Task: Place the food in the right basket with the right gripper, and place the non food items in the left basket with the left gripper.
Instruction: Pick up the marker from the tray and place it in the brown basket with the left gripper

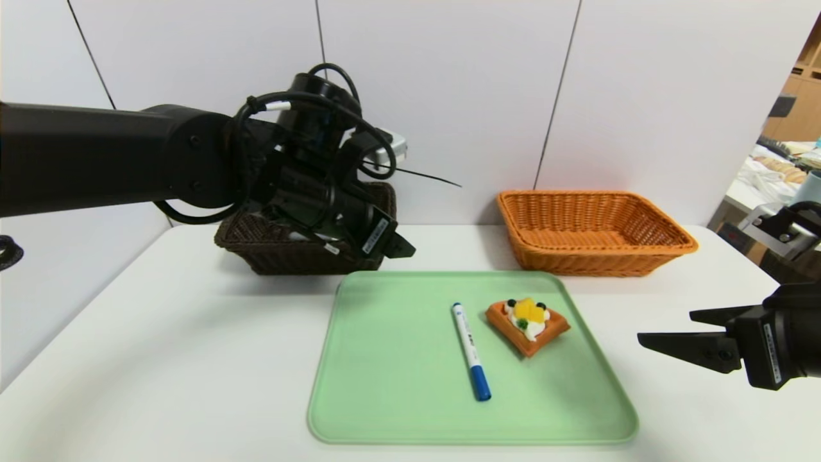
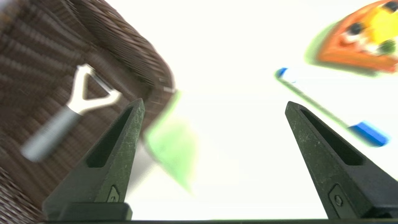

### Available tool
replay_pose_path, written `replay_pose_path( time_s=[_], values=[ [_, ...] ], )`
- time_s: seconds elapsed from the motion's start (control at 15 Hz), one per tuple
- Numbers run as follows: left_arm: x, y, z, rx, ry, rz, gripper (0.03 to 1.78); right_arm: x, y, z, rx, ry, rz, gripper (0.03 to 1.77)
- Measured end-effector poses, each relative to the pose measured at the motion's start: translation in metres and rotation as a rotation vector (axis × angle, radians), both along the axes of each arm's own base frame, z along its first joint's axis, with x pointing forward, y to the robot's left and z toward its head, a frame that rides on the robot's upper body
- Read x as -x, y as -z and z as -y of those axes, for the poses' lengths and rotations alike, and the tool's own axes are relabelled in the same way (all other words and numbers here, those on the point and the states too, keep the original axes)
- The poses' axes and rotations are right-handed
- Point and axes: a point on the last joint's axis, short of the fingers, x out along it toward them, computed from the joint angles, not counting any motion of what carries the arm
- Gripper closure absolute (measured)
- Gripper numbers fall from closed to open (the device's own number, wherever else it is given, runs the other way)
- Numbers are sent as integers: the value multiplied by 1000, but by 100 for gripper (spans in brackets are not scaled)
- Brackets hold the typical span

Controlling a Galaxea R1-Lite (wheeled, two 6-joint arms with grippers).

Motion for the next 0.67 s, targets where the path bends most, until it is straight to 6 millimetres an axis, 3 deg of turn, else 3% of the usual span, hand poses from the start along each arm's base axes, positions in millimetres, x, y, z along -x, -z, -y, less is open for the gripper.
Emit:
replay_pose_path(
  time_s=[0.27,0.67],
  values=[
    [36,10,39,6,-224,-25,16,0,1,1,0,5,-4,10],
    [56,36,69,39,-430,-96,14,3,3,3,0,12,-5,10]
  ],
)
